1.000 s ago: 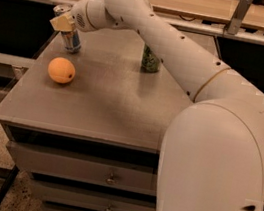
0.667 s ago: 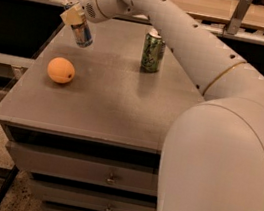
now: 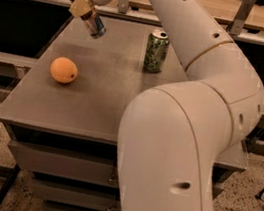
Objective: Knock redbull can over
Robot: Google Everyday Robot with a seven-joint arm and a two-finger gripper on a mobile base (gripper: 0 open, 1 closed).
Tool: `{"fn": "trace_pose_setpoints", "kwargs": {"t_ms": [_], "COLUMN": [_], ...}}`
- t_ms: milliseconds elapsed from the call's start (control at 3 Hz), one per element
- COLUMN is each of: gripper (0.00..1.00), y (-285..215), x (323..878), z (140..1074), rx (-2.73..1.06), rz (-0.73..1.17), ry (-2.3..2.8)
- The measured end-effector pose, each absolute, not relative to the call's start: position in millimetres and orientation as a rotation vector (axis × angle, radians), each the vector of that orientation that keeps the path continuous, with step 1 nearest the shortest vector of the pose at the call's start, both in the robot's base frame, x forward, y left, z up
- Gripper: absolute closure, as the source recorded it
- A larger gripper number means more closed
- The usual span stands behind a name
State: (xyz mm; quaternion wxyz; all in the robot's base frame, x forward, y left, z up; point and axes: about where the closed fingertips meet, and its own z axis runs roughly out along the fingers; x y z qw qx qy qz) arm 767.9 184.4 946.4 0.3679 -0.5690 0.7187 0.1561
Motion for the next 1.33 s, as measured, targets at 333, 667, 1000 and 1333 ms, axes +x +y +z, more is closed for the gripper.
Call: {"fn": "trace_pose_setpoints", "kwargs": {"t_ms": [333,667,1000,1333], "gripper": [1.0,1.0,1.0,0.83], "y": [195.0,184.0,164.8,155.8], "x": [757.0,730.1,707.2,697.7], "z": [930.4,911.0,902.2,901.3], "rx": [-1.64,-1.807,-1.907,-1.951], "rz": [0.319,0.251,0.178,0.105], "ry": [1.9,2.01,2.119,2.172]}}
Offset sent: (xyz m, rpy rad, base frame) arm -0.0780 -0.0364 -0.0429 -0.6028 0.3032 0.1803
